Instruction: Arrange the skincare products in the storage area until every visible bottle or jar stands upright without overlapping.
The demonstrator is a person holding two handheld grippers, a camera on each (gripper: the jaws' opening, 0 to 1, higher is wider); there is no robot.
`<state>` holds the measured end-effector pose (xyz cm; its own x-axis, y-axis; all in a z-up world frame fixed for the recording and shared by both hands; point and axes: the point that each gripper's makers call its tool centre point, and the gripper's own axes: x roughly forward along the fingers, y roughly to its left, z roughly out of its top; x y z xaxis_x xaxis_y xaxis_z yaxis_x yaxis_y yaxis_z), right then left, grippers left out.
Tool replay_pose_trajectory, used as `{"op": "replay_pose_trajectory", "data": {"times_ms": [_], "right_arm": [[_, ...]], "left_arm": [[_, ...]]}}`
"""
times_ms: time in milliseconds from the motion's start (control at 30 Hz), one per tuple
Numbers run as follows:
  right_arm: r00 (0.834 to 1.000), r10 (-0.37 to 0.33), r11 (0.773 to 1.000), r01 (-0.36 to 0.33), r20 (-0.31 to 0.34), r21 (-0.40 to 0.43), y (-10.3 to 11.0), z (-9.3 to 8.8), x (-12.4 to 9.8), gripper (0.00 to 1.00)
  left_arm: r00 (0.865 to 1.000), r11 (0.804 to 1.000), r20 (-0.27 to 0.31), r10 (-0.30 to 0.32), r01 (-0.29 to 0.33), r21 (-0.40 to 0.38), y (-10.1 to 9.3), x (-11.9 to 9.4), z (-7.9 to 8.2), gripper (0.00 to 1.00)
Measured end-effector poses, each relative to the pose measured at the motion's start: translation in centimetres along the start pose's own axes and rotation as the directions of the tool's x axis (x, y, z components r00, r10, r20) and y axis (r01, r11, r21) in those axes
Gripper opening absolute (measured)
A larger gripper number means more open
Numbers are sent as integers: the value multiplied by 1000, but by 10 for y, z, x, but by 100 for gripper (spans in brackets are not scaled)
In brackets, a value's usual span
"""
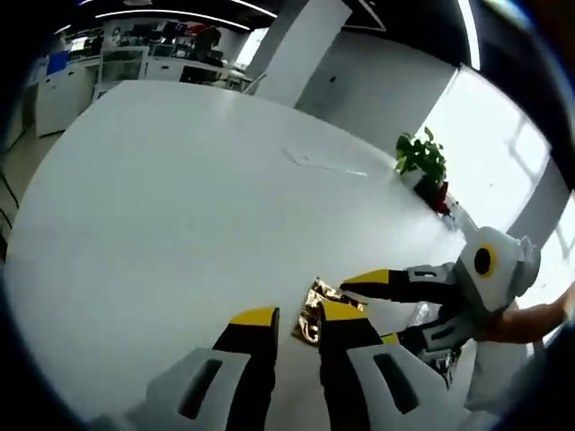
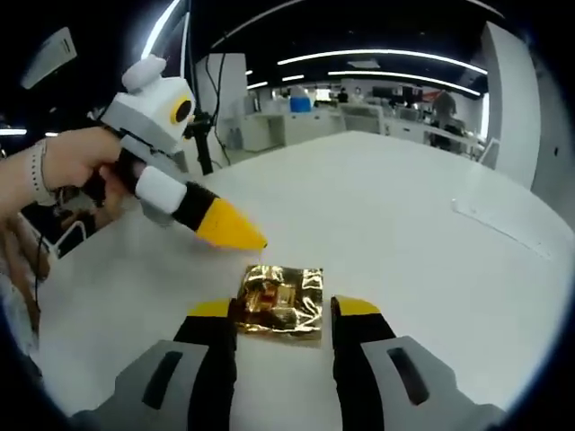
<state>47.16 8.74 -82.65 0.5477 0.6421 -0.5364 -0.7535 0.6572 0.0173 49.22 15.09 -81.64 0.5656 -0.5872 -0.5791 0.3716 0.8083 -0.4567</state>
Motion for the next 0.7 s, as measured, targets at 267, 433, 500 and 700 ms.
{"op": "replay_pose_trajectory", "data": {"times_ms": [267,433,500,700], "right_arm": [[999,-33,998,35,33,-46,2,8,-18,27],[1000,-17,999,17,-4,-45,11,-1,-22,29],[1000,-17,999,17,-13,-46,11,-4,-22,27],[999,13,1000,-13,-43,-7,15,-17,-20,28]], "left_arm": [[1000,1000,-27,-2,2,-9,1,-1,-7,14],[999,1000,-32,-2,1,-12,-1,0,-10,14],[999,1000,-36,-2,1,-9,-1,0,-11,14],[999,1000,-41,-9,9,-6,-2,3,-13,13]]}}
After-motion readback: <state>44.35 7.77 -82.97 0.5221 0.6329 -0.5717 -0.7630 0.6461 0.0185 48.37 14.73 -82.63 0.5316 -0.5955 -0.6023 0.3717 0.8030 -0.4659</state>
